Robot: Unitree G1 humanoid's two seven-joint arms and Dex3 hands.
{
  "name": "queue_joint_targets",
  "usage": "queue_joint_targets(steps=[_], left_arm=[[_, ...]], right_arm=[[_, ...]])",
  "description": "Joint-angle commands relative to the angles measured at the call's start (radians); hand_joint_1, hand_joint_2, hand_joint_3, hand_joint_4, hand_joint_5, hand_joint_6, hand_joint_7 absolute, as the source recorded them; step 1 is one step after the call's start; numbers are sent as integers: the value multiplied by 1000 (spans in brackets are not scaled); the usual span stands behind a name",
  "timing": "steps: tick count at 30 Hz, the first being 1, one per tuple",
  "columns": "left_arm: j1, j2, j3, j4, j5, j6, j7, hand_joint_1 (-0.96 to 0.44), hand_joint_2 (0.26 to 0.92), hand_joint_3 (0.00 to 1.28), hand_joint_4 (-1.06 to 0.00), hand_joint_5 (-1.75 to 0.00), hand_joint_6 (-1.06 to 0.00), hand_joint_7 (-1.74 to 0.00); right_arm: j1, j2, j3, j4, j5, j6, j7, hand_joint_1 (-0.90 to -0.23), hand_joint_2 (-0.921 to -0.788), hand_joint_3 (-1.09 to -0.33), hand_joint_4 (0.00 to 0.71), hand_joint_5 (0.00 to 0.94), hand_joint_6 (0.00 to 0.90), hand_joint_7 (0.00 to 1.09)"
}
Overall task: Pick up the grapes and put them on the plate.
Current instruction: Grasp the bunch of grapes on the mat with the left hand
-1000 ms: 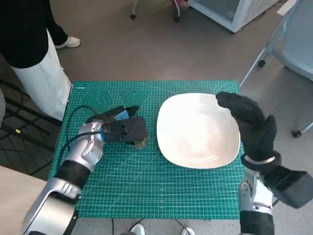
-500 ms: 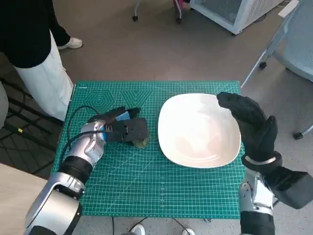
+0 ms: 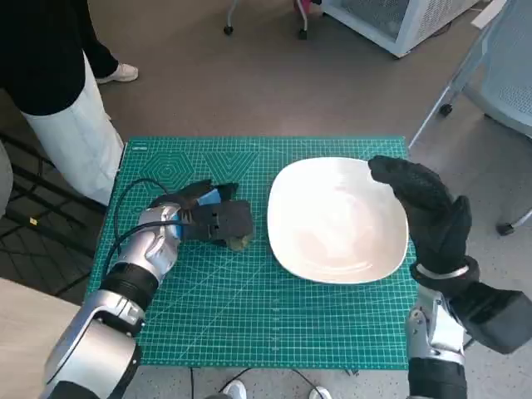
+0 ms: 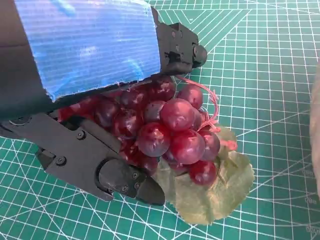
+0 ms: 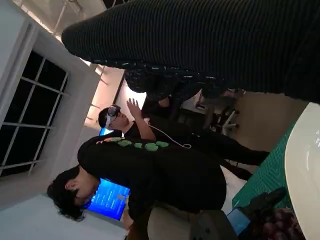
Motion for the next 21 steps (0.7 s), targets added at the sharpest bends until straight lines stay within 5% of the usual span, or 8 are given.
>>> queue_joint_targets(steps=[1, 6, 14, 18, 21], left_arm=[[2, -9, -11, 39, 8, 23, 1, -279, 718, 3, -98, -19, -270, -24], [-5, -13, -10, 48, 5, 23, 1, -244, 723, 4, -219, -39, -296, -27], [9, -16, -39, 38, 39, 22, 55, -37, 819, 34, -635, -187, -493, -75], [26, -16, -80, 12, 88, 38, 117, 215, 892, 140, -589, -946, -667, -104], [37, -14, -99, -8, 113, 50, 150, 308, 911, 201, -532, -1258, -745, -137]], right_arm=[[13, 1, 0, 16, 7, 7, 10, -518, -921, -623, 175, 1, -1, 365], [11, 0, -1, 17, 8, 8, 12, -517, -921, -623, 175, 1, -1, 366], [12, 0, -1, 9, 6, 12, 8, -517, -921, -623, 175, 1, -1, 366], [12, 0, 0, 6, 5, 14, 6, -519, -921, -623, 175, 1, -1, 366], [12, 0, 0, 6, 3, 14, 5, -520, -921, -622, 175, 1, -1, 366]])
